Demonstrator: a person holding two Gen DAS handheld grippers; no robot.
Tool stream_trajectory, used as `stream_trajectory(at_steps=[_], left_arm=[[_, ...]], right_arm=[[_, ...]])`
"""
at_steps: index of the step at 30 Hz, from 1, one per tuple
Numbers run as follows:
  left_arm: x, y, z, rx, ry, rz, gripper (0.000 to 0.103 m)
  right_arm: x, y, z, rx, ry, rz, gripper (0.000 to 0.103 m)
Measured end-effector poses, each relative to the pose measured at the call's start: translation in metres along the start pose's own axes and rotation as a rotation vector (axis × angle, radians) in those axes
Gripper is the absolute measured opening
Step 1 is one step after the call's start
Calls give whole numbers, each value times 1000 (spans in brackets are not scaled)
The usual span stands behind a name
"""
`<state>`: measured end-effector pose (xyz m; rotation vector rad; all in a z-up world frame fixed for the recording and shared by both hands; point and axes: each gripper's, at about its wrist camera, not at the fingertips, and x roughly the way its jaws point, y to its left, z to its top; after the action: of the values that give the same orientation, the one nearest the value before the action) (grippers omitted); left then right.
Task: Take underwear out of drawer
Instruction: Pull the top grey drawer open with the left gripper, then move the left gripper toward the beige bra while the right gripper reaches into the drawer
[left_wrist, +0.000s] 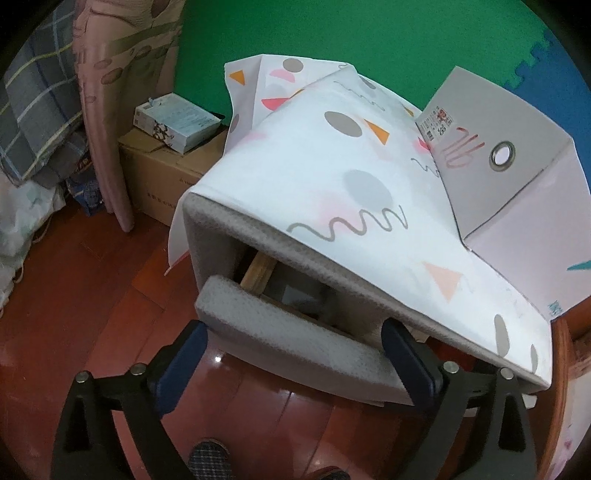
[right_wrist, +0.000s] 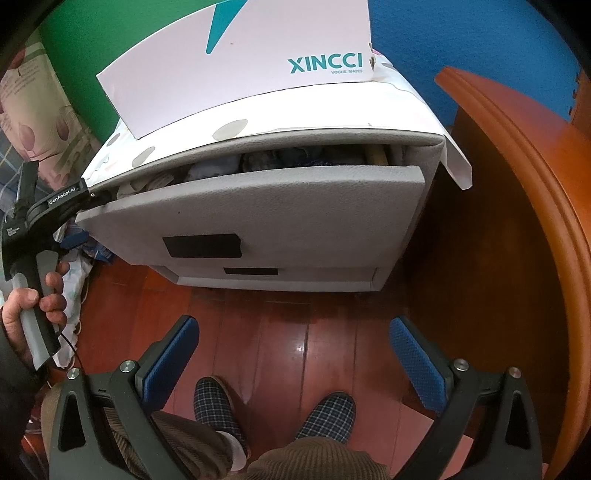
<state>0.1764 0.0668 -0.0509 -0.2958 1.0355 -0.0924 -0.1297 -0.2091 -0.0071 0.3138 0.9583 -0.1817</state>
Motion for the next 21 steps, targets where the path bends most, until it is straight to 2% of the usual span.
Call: stream_trajectory(at_steps=[6,13,21], left_arm=[[-3,1,-4,34,9,8,102],[-18,-3,-21,129,-19,51,102],[-37,2,-44,173,-9,80,102]], right_arm=[[0,-1,1,1,2,1,102],[-3,-2,1,5,-9,5,102],[-15,-2,-1,-1,-63,12,102]])
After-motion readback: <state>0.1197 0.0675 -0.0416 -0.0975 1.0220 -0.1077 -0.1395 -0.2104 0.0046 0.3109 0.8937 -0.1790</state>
